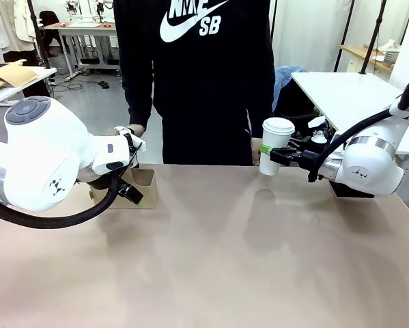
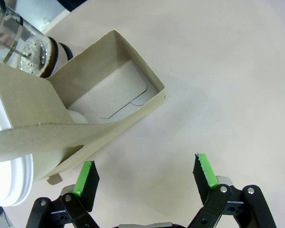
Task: Pour a drink into a cup and package it in a carrier.
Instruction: When a person places the Paper Cup Lid on the 600 ml Paper Cup , lift the 600 ml Paper Cup, then position the Cup Carrier in the center of the table.
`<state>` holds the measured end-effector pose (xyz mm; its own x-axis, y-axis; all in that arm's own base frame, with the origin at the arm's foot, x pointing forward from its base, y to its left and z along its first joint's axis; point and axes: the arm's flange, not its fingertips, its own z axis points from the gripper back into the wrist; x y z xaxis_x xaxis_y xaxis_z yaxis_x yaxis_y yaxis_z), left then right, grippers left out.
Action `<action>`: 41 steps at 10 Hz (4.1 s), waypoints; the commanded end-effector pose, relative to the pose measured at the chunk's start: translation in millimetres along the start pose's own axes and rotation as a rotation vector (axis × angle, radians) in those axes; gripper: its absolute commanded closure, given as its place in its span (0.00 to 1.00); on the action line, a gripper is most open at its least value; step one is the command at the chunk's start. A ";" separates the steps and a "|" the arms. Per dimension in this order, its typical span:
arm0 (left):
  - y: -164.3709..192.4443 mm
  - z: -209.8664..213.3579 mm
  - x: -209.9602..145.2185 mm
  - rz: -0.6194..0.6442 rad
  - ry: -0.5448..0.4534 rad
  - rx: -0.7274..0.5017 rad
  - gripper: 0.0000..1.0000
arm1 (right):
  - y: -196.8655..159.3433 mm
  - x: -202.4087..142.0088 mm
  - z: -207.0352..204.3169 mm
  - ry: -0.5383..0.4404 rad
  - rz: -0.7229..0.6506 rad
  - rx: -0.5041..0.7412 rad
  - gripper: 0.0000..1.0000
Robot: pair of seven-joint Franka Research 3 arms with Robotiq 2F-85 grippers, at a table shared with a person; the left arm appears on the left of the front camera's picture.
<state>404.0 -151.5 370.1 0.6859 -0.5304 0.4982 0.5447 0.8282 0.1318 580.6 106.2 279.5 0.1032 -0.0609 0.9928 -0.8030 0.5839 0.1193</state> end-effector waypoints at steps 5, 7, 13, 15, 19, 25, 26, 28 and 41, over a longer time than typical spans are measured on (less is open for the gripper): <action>0.0 0.3 -0.1 0.000 -0.001 -0.001 0.00 | 6.8 45.0 3.4 0.022 0.029 0.002 0.20; 0.0 0.3 -0.1 0.000 -0.001 -0.001 0.00 | 16.9 96.2 8.1 0.023 0.039 0.053 0.20; 0.0 0.3 -0.1 0.000 -0.001 -0.001 0.00 | 91.2 233.0 55.2 0.036 0.018 0.129 0.20; 0.0 0.3 -0.1 0.000 -0.001 -0.001 0.00 | 100.3 242.5 64.6 0.027 0.065 0.122 0.20; 0.0 0.3 -0.1 0.000 -0.001 -0.001 0.00 | 98.8 243.4 60.2 0.007 0.057 0.132 0.20; 0.0 0.3 -0.1 0.000 -0.001 -0.001 0.00 | 98.8 243.4 60.2 0.007 0.057 0.132 0.20; 0.0 0.3 -0.1 0.000 -0.001 -0.001 0.00 | 98.8 243.4 60.2 0.007 0.057 0.132 0.20; 6.7 16.6 12.7 0.016 -0.004 0.018 0.00 | 98.8 243.4 60.2 0.007 0.057 0.132 0.20; 95.1 82.9 155.4 0.476 0.317 0.066 0.00 | 98.8 243.4 60.2 0.007 0.057 0.132 0.20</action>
<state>516.1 -134.3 528.5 0.9539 -0.1524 0.2584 0.1607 0.9869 -0.0111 488.4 97.8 527.8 0.0580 -0.0116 0.9982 -0.8796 0.4724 0.0566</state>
